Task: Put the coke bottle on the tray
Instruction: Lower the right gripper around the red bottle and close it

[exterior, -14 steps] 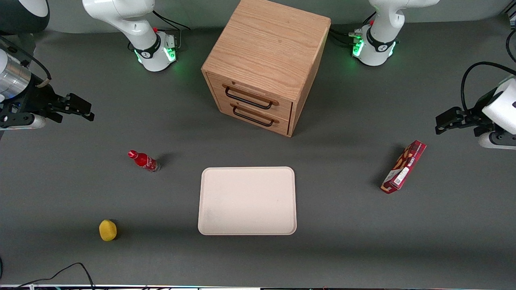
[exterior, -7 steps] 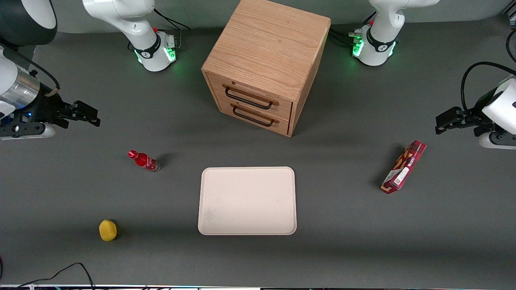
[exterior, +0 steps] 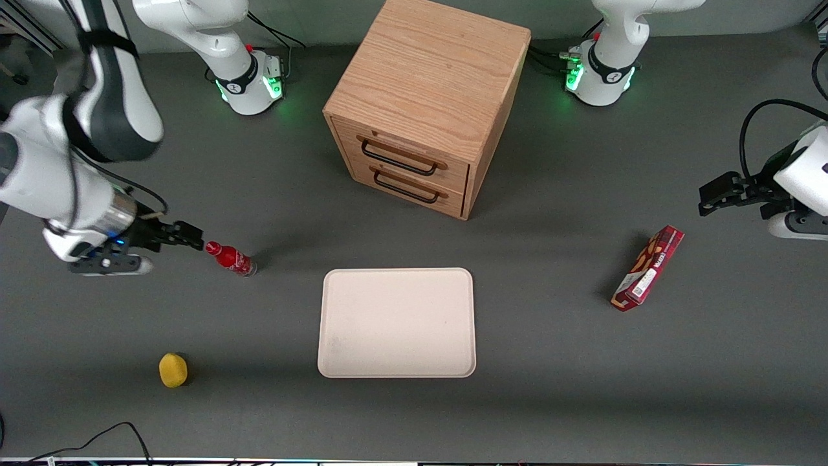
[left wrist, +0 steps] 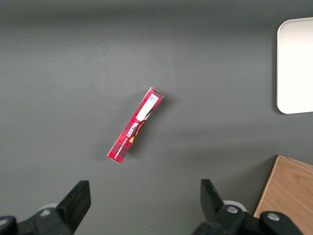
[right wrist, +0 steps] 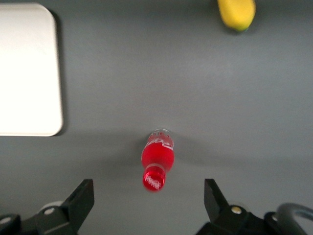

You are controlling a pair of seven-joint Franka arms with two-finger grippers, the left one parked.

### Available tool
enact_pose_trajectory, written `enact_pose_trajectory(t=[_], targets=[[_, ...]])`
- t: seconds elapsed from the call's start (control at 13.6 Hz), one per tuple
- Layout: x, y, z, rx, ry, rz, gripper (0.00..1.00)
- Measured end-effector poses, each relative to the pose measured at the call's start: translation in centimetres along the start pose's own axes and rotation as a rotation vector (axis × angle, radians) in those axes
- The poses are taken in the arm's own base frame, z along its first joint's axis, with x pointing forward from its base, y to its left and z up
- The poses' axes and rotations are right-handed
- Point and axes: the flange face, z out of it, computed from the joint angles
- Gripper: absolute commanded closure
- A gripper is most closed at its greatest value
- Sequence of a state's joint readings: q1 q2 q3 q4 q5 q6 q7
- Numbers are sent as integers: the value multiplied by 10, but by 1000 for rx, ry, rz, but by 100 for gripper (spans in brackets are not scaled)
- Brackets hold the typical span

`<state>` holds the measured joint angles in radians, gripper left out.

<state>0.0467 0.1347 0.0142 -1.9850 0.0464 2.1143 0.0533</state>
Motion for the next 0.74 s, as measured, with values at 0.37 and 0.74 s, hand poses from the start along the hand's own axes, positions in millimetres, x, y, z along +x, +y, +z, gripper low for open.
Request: enact_pose_trajectory(t=[0.37, 0.74], targets=[[-7, -3, 71, -1, -4, -7, 8], [-16, -1, 79, -3, -11, -10, 80]])
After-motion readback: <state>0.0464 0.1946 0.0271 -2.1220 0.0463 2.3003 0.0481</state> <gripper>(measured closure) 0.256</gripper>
